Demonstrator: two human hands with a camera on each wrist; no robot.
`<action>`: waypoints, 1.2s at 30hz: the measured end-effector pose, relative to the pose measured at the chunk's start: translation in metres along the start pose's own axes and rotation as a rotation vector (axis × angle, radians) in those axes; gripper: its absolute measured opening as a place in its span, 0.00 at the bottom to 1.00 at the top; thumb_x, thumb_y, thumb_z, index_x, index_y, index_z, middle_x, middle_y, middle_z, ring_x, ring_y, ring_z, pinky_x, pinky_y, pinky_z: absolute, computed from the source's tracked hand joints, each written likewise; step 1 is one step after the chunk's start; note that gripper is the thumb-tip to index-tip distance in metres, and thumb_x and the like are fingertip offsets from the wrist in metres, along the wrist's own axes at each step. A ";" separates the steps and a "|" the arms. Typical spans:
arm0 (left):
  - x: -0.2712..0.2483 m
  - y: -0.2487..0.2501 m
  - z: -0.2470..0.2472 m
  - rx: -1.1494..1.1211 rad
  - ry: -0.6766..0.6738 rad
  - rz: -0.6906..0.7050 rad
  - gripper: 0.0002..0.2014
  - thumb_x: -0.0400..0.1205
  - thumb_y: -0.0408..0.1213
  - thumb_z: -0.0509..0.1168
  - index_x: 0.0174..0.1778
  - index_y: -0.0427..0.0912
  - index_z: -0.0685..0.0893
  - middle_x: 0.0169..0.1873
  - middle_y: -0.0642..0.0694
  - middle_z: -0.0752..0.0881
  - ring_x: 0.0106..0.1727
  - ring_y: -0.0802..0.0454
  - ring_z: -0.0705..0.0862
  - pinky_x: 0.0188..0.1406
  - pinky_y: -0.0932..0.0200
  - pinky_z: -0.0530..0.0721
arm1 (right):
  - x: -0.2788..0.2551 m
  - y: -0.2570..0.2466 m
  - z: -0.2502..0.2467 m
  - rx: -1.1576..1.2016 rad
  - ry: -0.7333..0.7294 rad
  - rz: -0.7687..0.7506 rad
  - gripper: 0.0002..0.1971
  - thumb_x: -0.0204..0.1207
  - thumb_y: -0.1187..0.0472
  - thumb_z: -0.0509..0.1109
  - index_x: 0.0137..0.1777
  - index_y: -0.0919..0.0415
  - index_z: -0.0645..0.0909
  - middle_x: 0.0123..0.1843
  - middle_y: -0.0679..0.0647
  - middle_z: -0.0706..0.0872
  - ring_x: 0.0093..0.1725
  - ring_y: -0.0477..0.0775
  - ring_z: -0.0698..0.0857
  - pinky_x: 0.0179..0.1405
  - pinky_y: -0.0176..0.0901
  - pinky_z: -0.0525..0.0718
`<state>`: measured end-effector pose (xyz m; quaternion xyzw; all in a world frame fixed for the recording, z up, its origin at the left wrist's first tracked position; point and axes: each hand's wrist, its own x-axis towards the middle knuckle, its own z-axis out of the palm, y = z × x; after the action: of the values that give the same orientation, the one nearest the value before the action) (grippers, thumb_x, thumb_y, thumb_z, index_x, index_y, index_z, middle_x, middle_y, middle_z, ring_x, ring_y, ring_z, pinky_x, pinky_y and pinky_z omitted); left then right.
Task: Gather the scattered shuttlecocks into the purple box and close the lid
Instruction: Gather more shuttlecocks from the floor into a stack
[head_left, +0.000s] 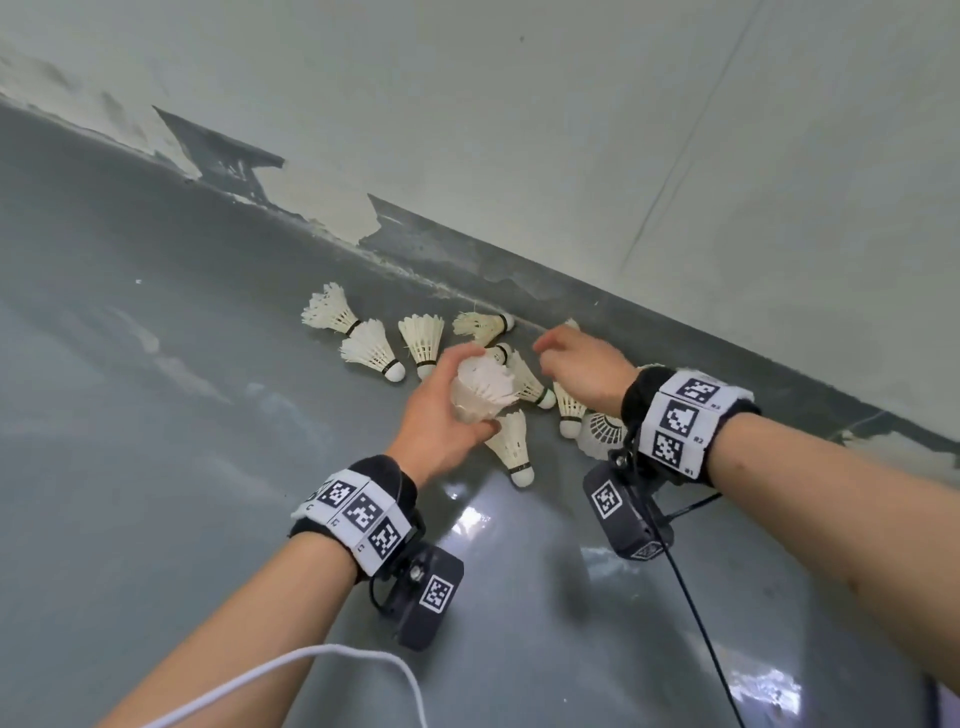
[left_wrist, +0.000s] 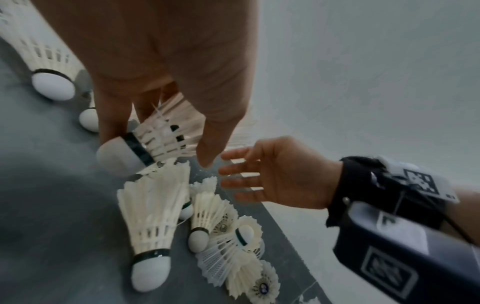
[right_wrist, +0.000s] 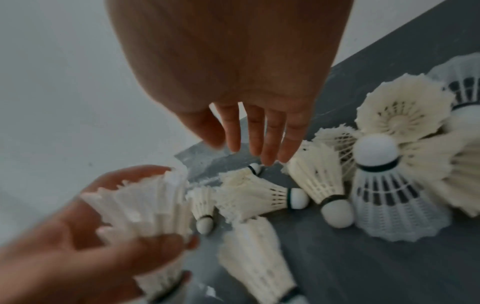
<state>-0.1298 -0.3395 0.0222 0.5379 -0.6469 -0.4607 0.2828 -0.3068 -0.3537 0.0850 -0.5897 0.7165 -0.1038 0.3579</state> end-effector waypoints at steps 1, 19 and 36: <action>-0.001 -0.004 -0.001 0.006 0.011 -0.027 0.36 0.68 0.30 0.78 0.63 0.65 0.70 0.60 0.47 0.78 0.58 0.42 0.81 0.58 0.43 0.84 | 0.000 0.009 0.003 -0.096 -0.027 -0.004 0.21 0.78 0.64 0.61 0.72 0.57 0.74 0.70 0.56 0.78 0.68 0.58 0.77 0.60 0.42 0.74; -0.012 -0.036 0.003 0.090 -0.078 -0.175 0.43 0.67 0.29 0.78 0.74 0.55 0.64 0.53 0.44 0.79 0.49 0.45 0.82 0.43 0.54 0.84 | -0.006 0.025 0.045 0.175 0.343 -0.209 0.02 0.79 0.55 0.69 0.50 0.48 0.79 0.42 0.40 0.80 0.45 0.48 0.81 0.46 0.38 0.75; 0.002 -0.035 0.000 0.026 0.065 -0.117 0.30 0.73 0.36 0.76 0.69 0.52 0.73 0.59 0.47 0.81 0.57 0.47 0.81 0.58 0.57 0.78 | 0.023 0.029 0.054 0.085 0.279 -0.145 0.20 0.79 0.56 0.66 0.72 0.51 0.76 0.73 0.52 0.77 0.71 0.53 0.75 0.73 0.48 0.72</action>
<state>-0.1152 -0.3416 -0.0096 0.5931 -0.6107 -0.4501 0.2695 -0.2957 -0.3517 0.0203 -0.6039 0.7098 -0.2405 0.2713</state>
